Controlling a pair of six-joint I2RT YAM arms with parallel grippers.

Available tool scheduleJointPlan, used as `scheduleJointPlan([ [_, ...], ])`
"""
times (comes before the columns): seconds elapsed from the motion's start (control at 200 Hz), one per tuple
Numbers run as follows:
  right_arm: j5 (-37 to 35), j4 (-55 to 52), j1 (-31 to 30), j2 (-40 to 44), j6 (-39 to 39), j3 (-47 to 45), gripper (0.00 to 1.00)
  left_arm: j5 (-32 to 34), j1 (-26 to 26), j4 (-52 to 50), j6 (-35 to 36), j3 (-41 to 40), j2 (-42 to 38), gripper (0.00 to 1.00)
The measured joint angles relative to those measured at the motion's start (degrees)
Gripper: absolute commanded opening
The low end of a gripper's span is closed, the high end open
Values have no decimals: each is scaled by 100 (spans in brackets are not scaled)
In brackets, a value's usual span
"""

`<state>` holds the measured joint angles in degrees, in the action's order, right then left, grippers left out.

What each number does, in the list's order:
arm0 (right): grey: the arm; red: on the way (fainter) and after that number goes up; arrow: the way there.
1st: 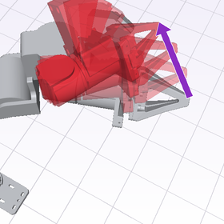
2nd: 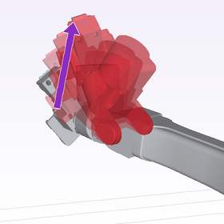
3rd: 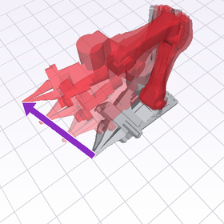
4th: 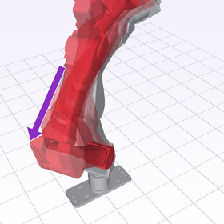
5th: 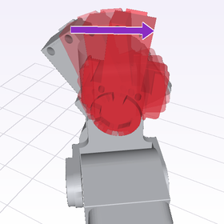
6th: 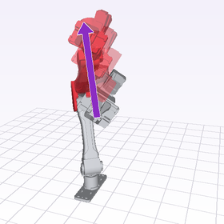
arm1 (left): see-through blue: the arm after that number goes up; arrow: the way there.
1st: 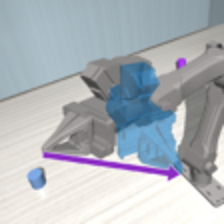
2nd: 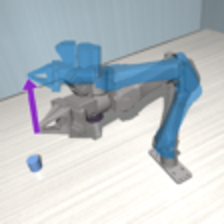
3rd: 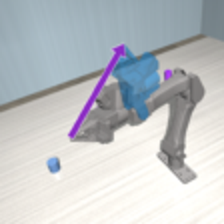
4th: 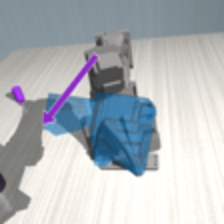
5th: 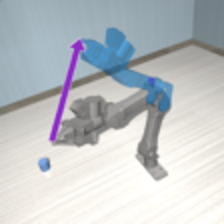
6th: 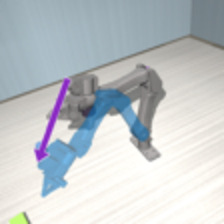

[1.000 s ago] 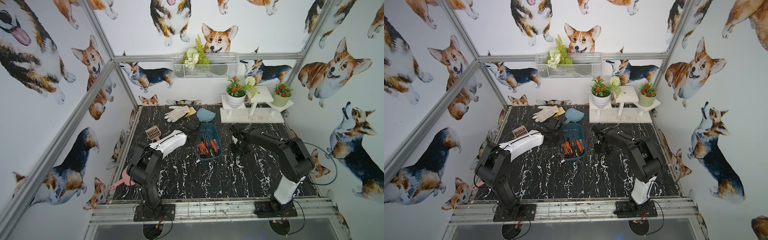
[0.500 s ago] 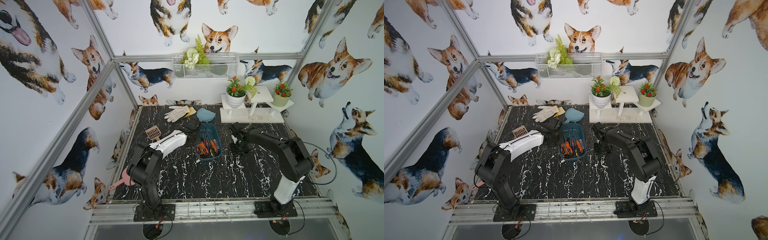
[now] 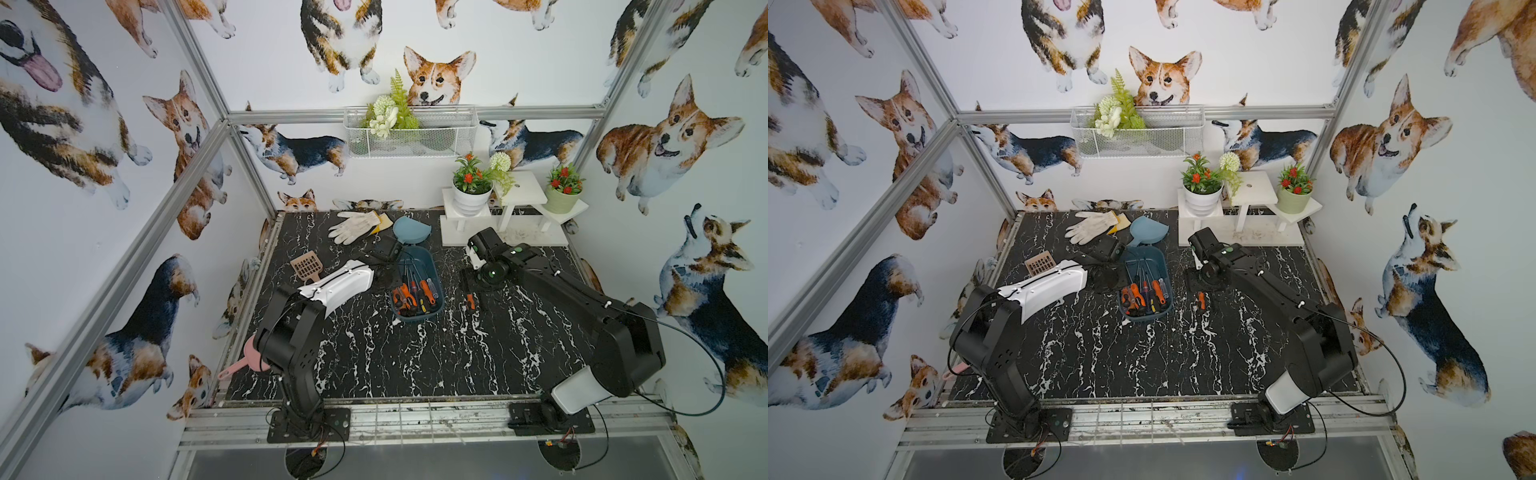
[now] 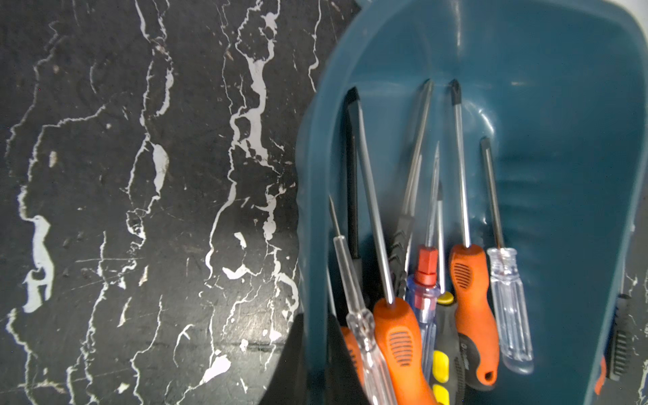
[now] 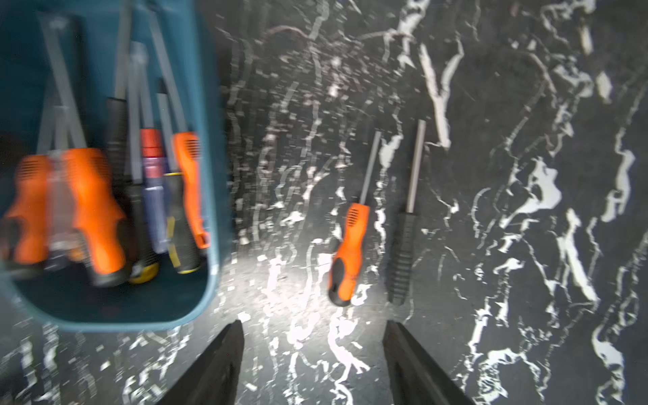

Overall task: Take out the screwdriver from the storage box
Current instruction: Place the screwdriver at the center of the board, then pick up the screwdriver from the storage box.

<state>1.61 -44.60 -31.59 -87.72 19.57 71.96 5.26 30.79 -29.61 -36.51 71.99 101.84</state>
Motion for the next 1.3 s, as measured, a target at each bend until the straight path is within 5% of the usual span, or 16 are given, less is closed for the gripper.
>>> scheduleJointPlan([
  [0.681, 1285, 702, -1008, -1029, -293, 492, 76, -136, 13, 24, -59, -48, 2, 0],
  [1.301, 1047, 927, -1604, -2229, -328, 931, 75, -140, 22, 4, -52, -63, -7, 0],
])
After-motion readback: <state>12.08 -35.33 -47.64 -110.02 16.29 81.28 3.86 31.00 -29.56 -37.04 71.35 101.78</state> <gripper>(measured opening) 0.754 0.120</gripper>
